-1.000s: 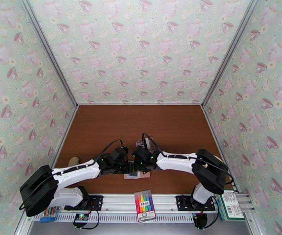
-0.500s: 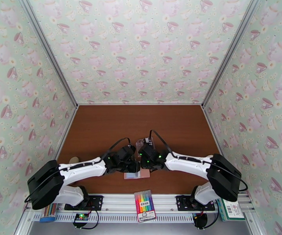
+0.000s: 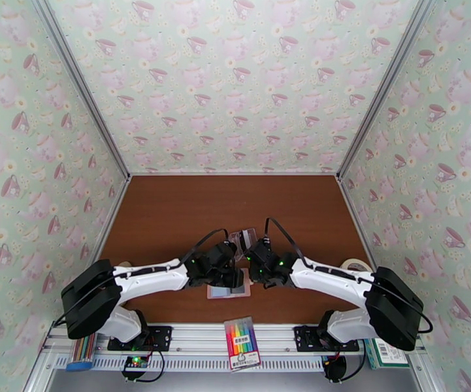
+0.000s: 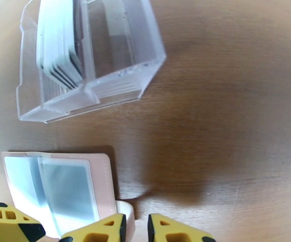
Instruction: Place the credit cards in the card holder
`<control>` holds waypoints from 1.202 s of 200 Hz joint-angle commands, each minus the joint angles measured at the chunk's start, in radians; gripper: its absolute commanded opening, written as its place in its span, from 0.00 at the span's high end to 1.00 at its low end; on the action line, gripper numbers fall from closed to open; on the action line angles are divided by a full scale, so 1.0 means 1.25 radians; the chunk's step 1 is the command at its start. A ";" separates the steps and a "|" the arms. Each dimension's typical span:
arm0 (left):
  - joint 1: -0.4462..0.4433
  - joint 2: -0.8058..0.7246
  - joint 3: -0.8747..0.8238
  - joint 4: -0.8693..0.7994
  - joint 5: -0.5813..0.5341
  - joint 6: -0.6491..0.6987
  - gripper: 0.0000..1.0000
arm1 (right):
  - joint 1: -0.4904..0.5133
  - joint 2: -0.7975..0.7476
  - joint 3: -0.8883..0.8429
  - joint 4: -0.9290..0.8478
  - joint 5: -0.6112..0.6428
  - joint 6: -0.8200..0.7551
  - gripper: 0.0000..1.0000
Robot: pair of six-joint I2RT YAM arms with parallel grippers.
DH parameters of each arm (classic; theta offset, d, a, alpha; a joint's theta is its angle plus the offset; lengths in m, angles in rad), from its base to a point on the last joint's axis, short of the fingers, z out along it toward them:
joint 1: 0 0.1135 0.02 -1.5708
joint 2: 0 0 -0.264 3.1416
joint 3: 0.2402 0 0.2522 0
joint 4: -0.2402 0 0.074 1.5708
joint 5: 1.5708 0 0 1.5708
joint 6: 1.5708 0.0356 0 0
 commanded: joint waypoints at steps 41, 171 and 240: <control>0.044 -0.143 -0.032 -0.099 -0.072 0.037 0.61 | -0.013 -0.083 0.039 -0.057 0.068 -0.054 0.61; 0.252 -0.558 -0.107 -0.315 -0.254 0.068 0.00 | -0.131 -0.052 0.139 0.047 0.082 -0.221 0.39; 0.326 -0.594 -0.117 -0.393 -0.191 0.120 0.00 | -0.142 0.087 0.259 -0.019 0.059 -0.321 0.26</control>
